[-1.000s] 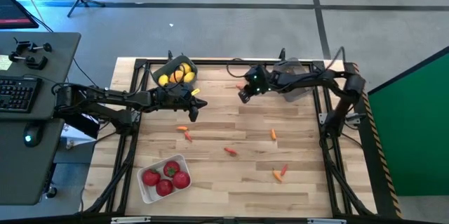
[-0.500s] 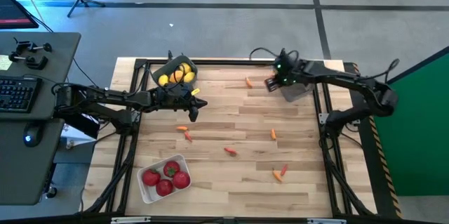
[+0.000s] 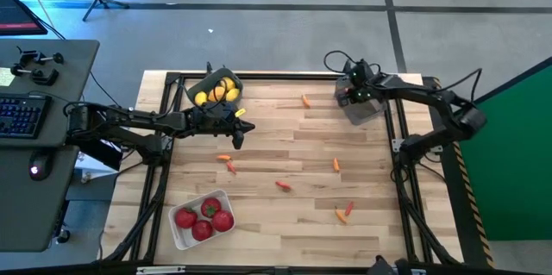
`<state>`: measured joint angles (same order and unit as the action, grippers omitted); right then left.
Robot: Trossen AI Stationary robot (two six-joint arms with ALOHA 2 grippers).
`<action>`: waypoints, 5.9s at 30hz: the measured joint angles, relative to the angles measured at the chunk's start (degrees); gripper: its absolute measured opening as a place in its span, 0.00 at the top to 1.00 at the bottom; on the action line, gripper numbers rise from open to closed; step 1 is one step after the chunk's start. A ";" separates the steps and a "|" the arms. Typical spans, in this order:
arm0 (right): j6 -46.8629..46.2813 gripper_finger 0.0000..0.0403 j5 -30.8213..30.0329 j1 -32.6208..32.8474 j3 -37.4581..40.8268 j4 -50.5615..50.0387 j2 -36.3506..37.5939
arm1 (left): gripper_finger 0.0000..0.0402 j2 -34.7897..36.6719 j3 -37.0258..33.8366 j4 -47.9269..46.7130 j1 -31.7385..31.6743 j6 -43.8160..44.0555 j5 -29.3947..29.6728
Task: Sort produce into baskets
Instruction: Put the orange chili pepper into the black bin, then put the yellow chili pepper into the black bin, then put the orange chili pepper into the black bin
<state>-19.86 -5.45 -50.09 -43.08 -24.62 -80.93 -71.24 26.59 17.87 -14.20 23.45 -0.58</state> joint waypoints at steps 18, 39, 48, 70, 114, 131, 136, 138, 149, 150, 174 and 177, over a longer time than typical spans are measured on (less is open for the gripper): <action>-2.17 0.89 2.69 -2.05 0.08 5.98 -6.87 | 1.00 0.00 -0.02 -0.04 0.00 0.37 0.00; -25.31 0.94 1.00 27.12 -12.36 -14.86 7.80 | 1.00 0.00 -0.02 -0.07 0.00 -1.51 -0.66; -58.41 0.87 -1.61 55.79 -12.34 -27.49 6.63 | 1.00 0.00 -0.04 -0.09 -0.02 -1.87 -0.66; -61.08 0.65 2.36 57.17 -12.28 -25.24 -13.88 | 1.00 0.02 -0.04 -0.04 -0.02 -2.69 -0.35; -9.20 1.00 -7.92 7.54 -17.92 -20.97 -5.20 | 1.00 0.00 -0.04 -0.52 -0.02 -1.06 -0.24; -0.55 0.87 -3.29 0.84 -18.17 -20.55 -14.40 | 1.00 0.00 -0.04 -1.97 -0.13 -4.22 -0.24; -0.60 0.62 -2.87 0.54 -20.70 -21.17 -14.40 | 1.00 0.00 -0.04 -2.25 -0.13 -4.02 -0.14; -0.27 0.53 -2.87 1.32 -22.71 -21.01 -14.15 | 1.00 0.00 -0.04 -2.16 -0.20 -4.20 -0.03; 0.42 0.51 3.19 18.32 -31.53 -17.34 -6.59 | 1.00 0.00 -0.04 -2.21 -1.16 -4.95 0.80; -0.08 0.51 4.03 21.07 -31.53 -17.05 -6.59 | 1.00 0.00 -0.04 -2.21 -1.16 -5.29 1.13; -15.93 0.54 0.75 65.45 -24.98 4.11 -21.69 | 1.00 -0.02 -0.04 -0.69 -1.16 -10.69 4.27; -16.38 0.54 -0.40 66.50 -24.98 5.63 -24.79 | 1.00 -0.02 -0.04 -0.79 -1.16 -11.17 4.10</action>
<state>-36.24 -5.85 16.40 -68.05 -18.99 -105.72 -71.26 26.55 17.08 -15.35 12.28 3.52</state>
